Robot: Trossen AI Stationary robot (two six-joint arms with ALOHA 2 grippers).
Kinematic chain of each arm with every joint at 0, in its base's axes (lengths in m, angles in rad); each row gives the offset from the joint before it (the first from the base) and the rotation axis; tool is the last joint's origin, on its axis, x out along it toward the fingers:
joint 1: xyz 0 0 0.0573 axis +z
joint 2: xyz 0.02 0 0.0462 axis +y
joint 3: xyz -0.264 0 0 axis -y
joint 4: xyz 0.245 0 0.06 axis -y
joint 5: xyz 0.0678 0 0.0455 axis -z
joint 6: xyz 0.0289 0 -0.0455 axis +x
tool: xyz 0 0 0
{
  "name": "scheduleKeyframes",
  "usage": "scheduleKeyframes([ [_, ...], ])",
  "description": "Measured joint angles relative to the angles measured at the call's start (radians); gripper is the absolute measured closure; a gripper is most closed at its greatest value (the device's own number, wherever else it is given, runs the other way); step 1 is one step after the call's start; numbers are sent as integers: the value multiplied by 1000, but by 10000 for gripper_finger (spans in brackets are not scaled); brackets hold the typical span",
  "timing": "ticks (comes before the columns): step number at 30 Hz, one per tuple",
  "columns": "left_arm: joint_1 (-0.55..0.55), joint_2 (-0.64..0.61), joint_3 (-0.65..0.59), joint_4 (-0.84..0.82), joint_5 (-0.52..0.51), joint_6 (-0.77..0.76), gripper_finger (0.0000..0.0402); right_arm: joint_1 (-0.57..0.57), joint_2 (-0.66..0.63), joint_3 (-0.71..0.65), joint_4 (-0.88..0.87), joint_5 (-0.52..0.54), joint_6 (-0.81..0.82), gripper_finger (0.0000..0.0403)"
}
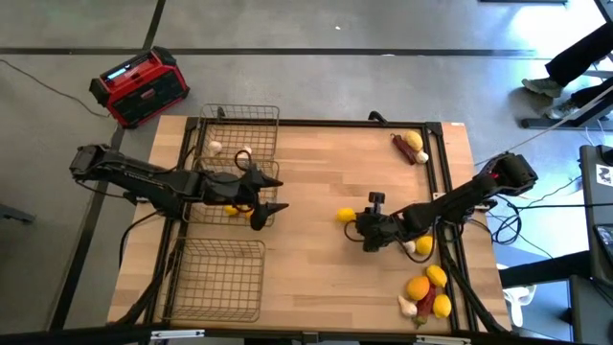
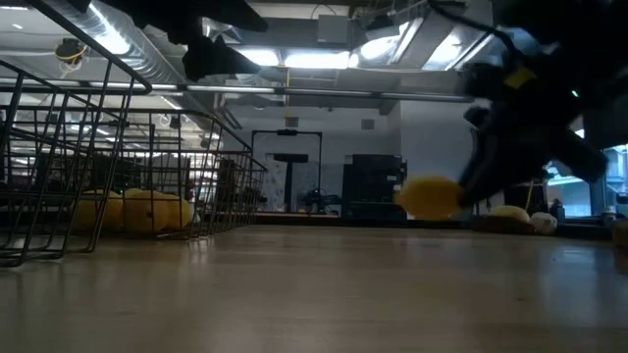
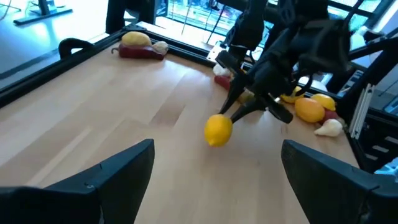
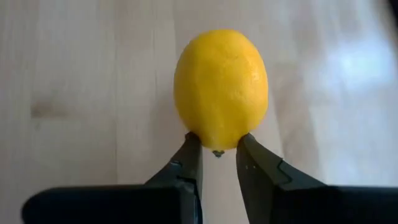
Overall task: Sort produce into baskets
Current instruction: Put the lemon in the middle wire basket
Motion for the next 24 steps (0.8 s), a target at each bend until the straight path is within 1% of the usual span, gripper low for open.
scheduleKeyframes([
  [4, -17, 55, 1, 69, -1, 59, 54, 0, 0, 58, 0, 66, -59, 335],
  [10, -56, 178, 5, 208, -1, 257, 54, 0, -1, 130, -28, 144, -165, 334],
  [12, -64, 213, 23, 215, -1, 291, 54, 0, -1, 145, -49, 169, -186, 333],
  [14, -66, 238, 39, 216, -1, 295, 54, -5, -1, 151, -49, 169, -205, 333],
  [17, -60, 260, 48, 215, -1, 295, 54, -19, -1, 152, -48, 143, -206, 332],
  [24, -51, 265, 48, 204, -1, 254, 54, -80, -1, 152, -29, 66, -205, 332],
])
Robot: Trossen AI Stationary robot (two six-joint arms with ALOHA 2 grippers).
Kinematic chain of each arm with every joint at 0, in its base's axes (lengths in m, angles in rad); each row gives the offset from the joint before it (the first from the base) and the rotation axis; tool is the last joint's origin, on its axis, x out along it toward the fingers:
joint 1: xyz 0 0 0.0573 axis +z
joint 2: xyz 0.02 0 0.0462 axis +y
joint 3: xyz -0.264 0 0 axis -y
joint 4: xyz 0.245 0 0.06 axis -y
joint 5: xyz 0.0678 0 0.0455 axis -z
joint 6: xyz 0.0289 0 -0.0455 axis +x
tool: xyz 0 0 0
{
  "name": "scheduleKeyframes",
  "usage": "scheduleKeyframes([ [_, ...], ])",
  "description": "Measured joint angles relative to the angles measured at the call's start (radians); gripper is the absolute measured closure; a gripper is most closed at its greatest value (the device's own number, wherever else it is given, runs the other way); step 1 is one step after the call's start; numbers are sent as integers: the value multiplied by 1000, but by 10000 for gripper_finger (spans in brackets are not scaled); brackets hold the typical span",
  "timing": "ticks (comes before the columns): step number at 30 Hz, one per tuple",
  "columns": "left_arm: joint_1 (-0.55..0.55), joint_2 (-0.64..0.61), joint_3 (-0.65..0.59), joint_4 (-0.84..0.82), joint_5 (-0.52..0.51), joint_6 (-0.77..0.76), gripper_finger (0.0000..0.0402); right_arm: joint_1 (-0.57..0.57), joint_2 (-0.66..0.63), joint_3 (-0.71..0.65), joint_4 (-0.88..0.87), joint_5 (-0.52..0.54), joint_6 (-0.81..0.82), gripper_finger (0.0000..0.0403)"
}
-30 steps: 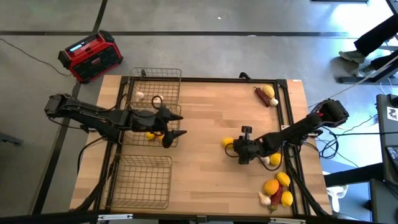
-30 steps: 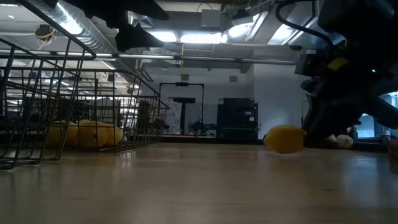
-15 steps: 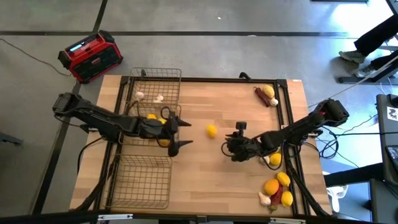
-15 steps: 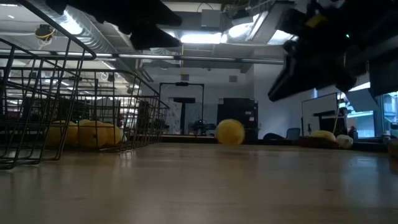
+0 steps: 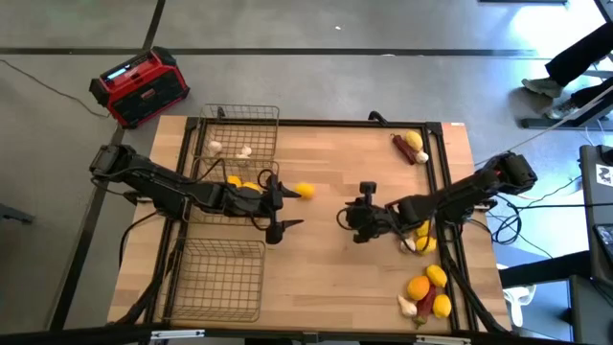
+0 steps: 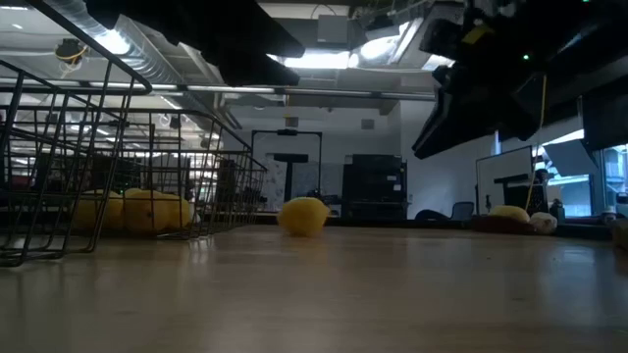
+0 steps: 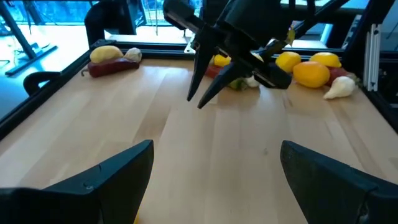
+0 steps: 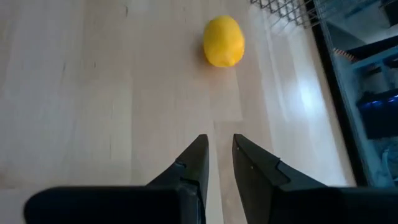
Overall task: Sort produce into baskets
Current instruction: Put the lemon in the middle wire basket
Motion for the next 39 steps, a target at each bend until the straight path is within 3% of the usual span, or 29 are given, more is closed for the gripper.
scheduleKeyframes([
  [5, 0, 0, 0, -19, 0, -31, 54, -84, 0, 0, 62, -80, -19, 331],
  [9, 0, 0, 0, -50, -1, -49, 54, -176, 1, 0, 147, -206, -31, 328],
  [15, 0, 0, 0, -78, -2, -76, 54, -289, 46, 0, 298, -368, -2, 257],
  [20, 0, 0, 0, -80, -2, -90, 54, -337, 130, 0, 422, -360, 55, 165],
  [27, 0, 0, 0, -80, -2, -95, 54, -376, 233, 0, 506, -379, -79, 76],
  [33, 0, 0, 0, -80, -2, -95, 54, -371, 287, -1, 561, -508, -133, 62],
  [39, 0, 0, 0, -80, -2, -95, 54, -398, 333, -1, 575, -390, -124, 74],
])
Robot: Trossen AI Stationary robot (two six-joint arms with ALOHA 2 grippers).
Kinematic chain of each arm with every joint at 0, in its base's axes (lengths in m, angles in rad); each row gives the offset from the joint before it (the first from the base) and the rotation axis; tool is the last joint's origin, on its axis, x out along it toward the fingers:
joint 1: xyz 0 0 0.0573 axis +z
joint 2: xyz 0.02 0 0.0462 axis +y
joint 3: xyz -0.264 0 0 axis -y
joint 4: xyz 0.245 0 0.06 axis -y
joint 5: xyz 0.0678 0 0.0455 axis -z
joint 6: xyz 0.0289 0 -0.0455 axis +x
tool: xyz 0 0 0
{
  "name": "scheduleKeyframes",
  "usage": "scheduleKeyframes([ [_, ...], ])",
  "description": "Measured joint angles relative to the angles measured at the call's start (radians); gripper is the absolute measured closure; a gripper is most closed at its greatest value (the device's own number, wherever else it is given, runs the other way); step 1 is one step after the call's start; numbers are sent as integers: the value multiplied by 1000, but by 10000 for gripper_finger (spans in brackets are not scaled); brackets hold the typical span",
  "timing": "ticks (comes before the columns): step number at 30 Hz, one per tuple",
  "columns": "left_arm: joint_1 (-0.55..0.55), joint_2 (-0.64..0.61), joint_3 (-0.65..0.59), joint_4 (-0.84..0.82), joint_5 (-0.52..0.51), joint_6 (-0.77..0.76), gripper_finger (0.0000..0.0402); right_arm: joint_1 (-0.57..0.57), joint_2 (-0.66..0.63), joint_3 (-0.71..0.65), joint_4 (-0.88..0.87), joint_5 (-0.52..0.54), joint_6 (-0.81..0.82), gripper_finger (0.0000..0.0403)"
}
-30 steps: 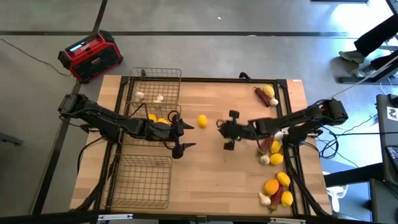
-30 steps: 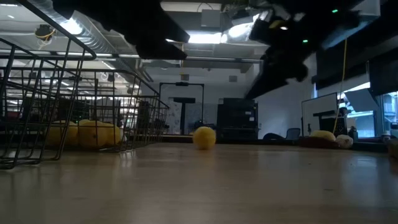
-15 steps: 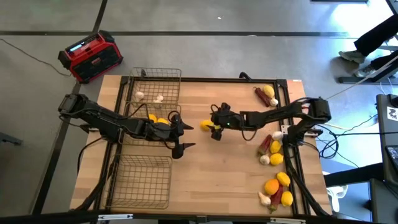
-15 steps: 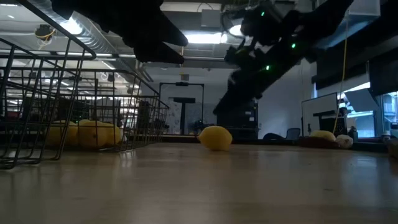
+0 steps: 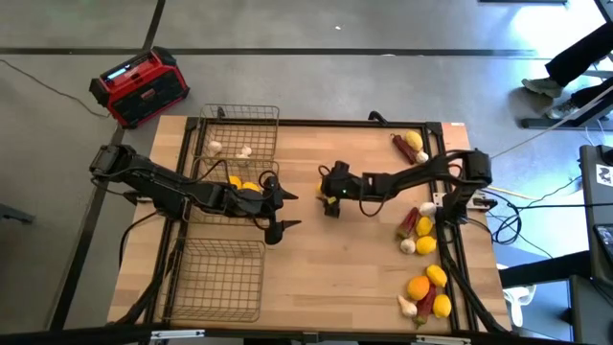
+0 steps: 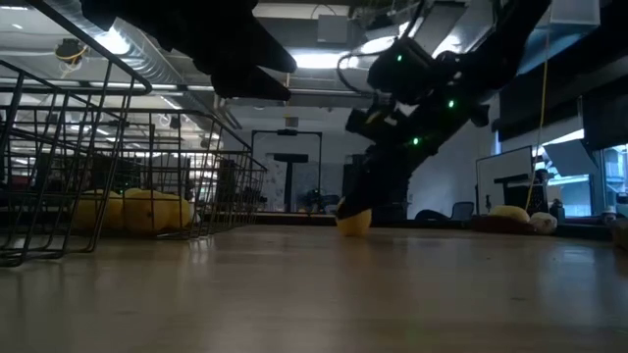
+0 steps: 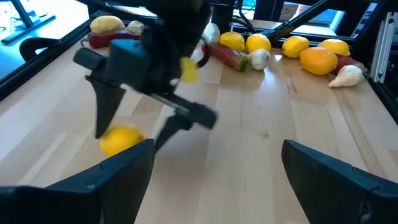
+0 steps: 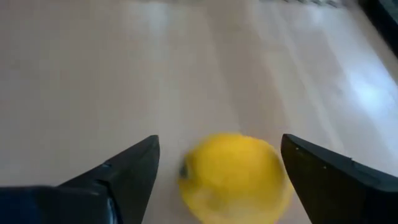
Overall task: Sort produce into baskets
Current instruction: Put the lemon in the middle wire basket
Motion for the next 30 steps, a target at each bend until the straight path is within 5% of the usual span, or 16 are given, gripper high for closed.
scheduleKeyframes([
  [30, 0, 0, 0, 0, 0, -4, 54, -13, 28, 0, -38, 46, -54, 112],
])
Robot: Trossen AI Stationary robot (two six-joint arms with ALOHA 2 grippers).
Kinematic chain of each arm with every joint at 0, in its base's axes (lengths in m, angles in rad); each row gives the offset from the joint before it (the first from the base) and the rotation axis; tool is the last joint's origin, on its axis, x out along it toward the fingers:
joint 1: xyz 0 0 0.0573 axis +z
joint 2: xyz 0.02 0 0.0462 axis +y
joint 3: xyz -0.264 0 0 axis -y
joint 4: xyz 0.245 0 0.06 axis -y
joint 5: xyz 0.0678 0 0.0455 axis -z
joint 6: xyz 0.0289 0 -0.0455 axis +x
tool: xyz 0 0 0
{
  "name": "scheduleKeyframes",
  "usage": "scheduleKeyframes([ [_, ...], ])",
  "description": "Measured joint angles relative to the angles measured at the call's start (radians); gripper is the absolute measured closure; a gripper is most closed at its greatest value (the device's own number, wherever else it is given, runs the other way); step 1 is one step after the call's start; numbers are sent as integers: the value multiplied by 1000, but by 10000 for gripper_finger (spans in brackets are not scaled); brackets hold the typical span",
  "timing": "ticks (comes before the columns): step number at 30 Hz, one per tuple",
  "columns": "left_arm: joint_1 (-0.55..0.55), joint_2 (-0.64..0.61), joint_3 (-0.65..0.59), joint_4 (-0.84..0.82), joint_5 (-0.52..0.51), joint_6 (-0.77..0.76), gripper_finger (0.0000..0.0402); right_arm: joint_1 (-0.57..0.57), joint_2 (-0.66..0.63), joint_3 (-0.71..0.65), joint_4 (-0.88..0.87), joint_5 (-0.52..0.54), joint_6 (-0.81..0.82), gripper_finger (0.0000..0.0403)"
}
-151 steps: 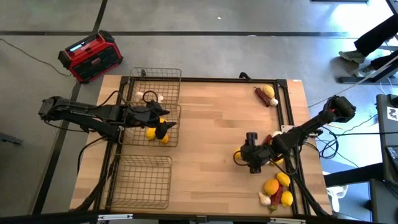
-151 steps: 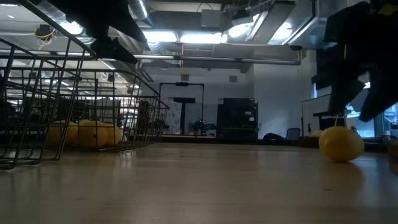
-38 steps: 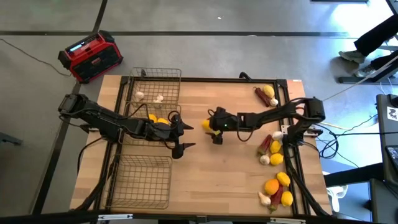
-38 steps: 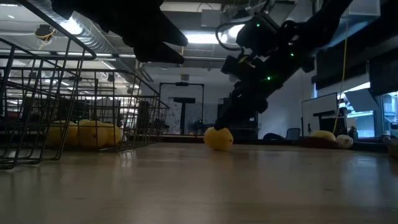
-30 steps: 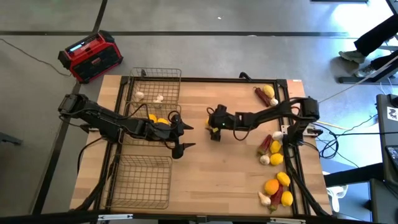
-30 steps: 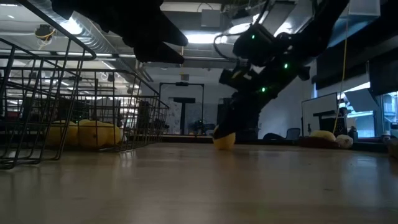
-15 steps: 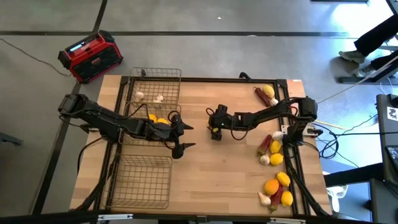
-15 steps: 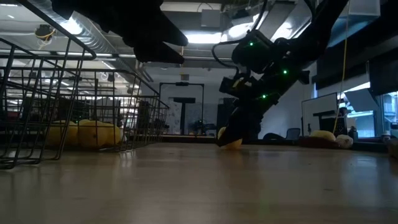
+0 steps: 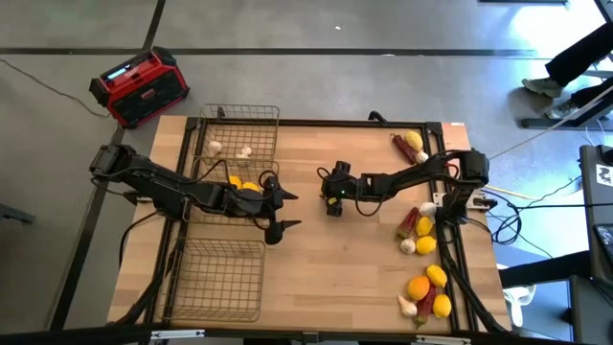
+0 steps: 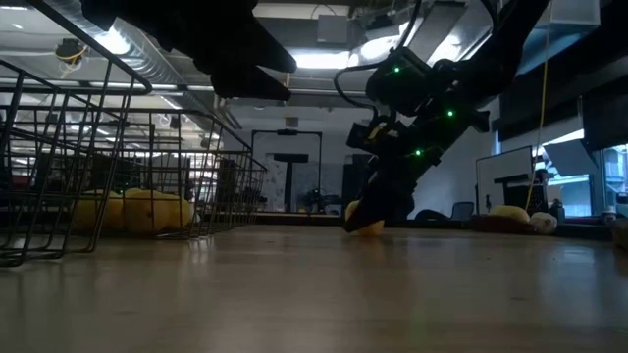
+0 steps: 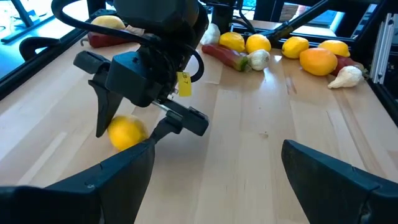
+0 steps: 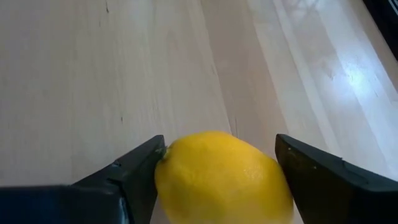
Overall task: Sort produce into baskets
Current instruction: Put the lemon in the middle wire basket
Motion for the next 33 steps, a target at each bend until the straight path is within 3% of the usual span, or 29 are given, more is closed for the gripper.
scheduleKeyframes([
  [8, 0, 0, 0, 0, 0, -1, 54, 0, 0, 0, 6, 1, 0, 186],
  [18, 0, 0, 0, 0, 0, -6, 54, 0, -32, 4, -8, 19, -1, 173],
  [27, 2, 0, 0, 9, 0, -61, 54, 12, -215, 8, -2, 34, -39, 173],
  [33, 36, 0, 0, 20, 1, -206, 54, 94, -312, 9, 34, 37, -123, 169],
])
